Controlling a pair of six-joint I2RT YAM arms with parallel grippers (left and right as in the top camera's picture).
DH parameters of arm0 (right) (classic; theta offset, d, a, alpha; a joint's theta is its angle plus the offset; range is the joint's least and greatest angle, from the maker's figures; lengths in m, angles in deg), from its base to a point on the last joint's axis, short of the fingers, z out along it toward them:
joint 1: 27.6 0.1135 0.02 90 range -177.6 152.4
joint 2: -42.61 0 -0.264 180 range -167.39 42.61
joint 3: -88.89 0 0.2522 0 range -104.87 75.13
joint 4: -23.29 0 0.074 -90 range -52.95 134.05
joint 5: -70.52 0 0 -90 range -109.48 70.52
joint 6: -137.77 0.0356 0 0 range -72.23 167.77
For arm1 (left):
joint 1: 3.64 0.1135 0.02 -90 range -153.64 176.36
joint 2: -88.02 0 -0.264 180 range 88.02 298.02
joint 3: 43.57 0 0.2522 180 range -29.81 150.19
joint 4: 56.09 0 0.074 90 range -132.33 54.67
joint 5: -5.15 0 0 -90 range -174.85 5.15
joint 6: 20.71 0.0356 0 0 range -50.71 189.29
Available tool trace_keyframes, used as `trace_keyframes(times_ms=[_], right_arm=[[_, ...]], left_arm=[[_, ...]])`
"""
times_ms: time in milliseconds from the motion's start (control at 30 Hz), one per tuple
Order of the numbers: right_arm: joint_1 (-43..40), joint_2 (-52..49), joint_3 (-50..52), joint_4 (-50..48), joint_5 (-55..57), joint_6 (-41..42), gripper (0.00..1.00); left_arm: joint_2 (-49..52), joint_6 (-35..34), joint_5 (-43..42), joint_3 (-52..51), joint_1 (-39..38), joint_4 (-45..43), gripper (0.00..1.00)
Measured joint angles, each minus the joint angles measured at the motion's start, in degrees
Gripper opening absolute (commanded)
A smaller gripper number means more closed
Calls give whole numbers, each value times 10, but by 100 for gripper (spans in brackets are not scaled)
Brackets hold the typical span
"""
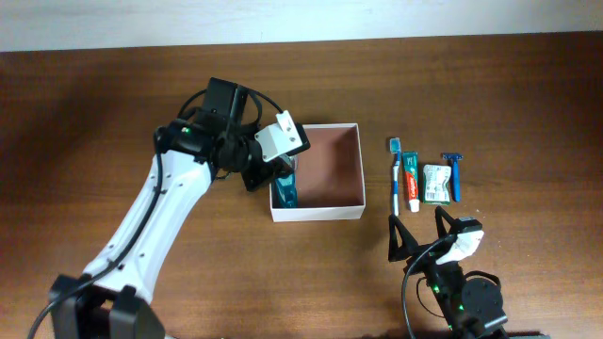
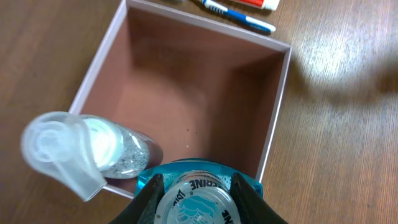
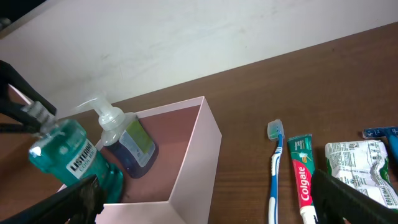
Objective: Pack container
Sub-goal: 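Carry Listerine bottle with left gripper and lower it into box, then release Listerine beside soap bottle and retract left gripper leftward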
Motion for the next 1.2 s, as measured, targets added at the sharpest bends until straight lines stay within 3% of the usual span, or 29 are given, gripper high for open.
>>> trace_keyframes(times_ms=[133,267,600,1000,1200], right_arm=[[0,0,0,0,0,0,98],[0,0,0,0,0,0,98],[0,0,0,0,0,0,98],[0,0,0,0,0,0,98],[0,0,0,0,0,0,98]], left_arm=[[21,0,0,0,0,-1,12],[25,0,2,0,0,-1,26],[25,2,2,0,0,-3,40],[41,4,-4,0,0,-5,42],[43,4,-33,0,0,-9,48]])
